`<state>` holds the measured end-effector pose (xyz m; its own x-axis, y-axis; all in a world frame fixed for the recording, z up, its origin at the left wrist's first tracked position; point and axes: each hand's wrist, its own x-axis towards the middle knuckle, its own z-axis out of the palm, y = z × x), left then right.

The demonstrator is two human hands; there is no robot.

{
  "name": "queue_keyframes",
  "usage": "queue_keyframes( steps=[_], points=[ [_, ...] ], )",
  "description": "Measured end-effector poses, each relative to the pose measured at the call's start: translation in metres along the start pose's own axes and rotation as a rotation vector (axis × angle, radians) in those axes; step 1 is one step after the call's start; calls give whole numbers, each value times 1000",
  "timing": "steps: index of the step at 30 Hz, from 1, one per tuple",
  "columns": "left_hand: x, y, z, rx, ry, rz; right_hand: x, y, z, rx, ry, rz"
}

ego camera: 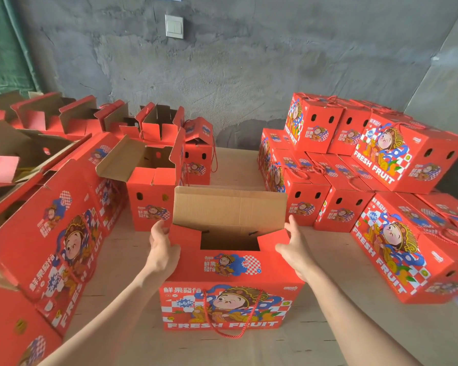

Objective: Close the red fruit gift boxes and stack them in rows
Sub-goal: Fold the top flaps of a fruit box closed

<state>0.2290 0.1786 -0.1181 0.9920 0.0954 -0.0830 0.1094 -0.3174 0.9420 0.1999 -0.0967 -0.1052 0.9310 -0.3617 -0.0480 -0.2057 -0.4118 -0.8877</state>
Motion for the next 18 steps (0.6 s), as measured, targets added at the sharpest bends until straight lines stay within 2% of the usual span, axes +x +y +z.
queue_keyframes(
  steps=[7,11,14,18],
  points=[
    [-9,0,1,160,83,355,-3,8,-2,142,42,-43],
    [-12,2,-3,148,117,425,-6,10,-6,152,-27,-74],
    [-12,0,-4,294,112,492,-10,15,-11,98,-120,-118],
    [-14,-3,-5,339,-8,396,-9,16,-30,-69,-248,-156]
  ],
)
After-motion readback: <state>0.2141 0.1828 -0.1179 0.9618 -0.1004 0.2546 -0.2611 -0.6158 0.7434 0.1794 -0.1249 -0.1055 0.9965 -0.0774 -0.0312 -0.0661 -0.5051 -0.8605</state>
